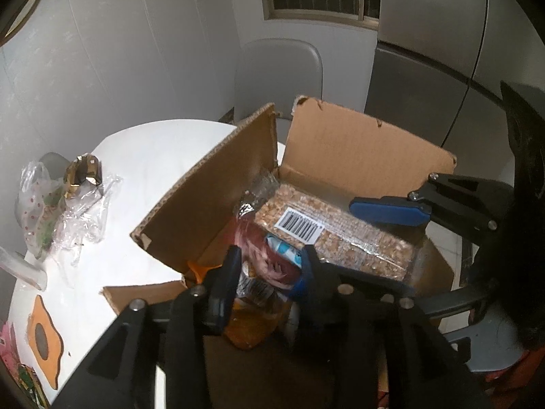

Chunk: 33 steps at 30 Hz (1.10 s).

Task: Organize snacks
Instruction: 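Lower both bars into the box and open both tools, then withdraw both tools from the box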

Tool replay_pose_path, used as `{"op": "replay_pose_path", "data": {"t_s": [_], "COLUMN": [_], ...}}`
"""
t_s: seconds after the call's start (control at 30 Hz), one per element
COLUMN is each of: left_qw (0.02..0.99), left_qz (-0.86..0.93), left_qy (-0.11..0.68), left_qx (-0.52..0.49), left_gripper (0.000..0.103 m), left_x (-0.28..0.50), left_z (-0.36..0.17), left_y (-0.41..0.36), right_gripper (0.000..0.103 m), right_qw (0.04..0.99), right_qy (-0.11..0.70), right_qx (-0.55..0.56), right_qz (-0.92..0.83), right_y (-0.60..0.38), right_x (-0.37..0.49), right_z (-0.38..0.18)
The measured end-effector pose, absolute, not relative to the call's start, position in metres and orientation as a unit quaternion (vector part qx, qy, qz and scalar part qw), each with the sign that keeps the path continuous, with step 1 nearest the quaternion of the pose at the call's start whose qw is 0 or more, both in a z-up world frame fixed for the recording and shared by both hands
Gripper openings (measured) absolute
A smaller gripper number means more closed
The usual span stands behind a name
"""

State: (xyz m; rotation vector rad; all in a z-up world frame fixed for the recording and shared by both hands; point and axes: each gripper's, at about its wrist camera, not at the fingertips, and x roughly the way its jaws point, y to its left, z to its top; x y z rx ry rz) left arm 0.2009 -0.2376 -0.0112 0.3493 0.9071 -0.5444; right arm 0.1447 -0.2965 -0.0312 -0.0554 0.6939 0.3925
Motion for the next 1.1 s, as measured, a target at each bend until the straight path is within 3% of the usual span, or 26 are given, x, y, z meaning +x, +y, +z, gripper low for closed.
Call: {"op": "replay_pose_path", "data": {"t_s": [0.2, 0.63, 0.7, 0.87, 1.1], "left_qw": [0.856, 0.909, 0.92, 0.947, 0.974], "left_qz": [-0.258, -0.229, -0.215, -0.163, -0.074], "left_qy": [0.421, 0.334, 0.315, 0.269, 0.214], "left_qx": [0.154, 0.097, 0.087, 0.063, 0.023], "left_gripper": [0.037, 0.073, 0.076, 0.088, 0.101], "left_x": [0.197, 0.155, 0.144, 0.116, 0.083], "left_z": [-0.003, 0.049, 0.056, 0.066, 0.058], "left_y": [-0.231, -0.172, -0.159, -0.125, -0.086], "right_gripper": [0.048, 0.054, 0.058, 0.08, 0.097], "right_qw": [0.925, 0.933, 0.935, 0.944, 0.95], "right_qy": [0.332, 0.299, 0.285, 0.225, 0.134], "right_qx": [-0.025, -0.024, -0.023, -0.019, -0.031], "right_qz": [0.183, 0.198, 0.208, 0.242, 0.281], "right_y": [-0.302, -0.303, -0.303, -0.299, -0.281], "right_x": [0.139, 0.119, 0.113, 0.097, 0.07], "right_z": [-0.025, 0.005, 0.013, 0.03, 0.044]}}
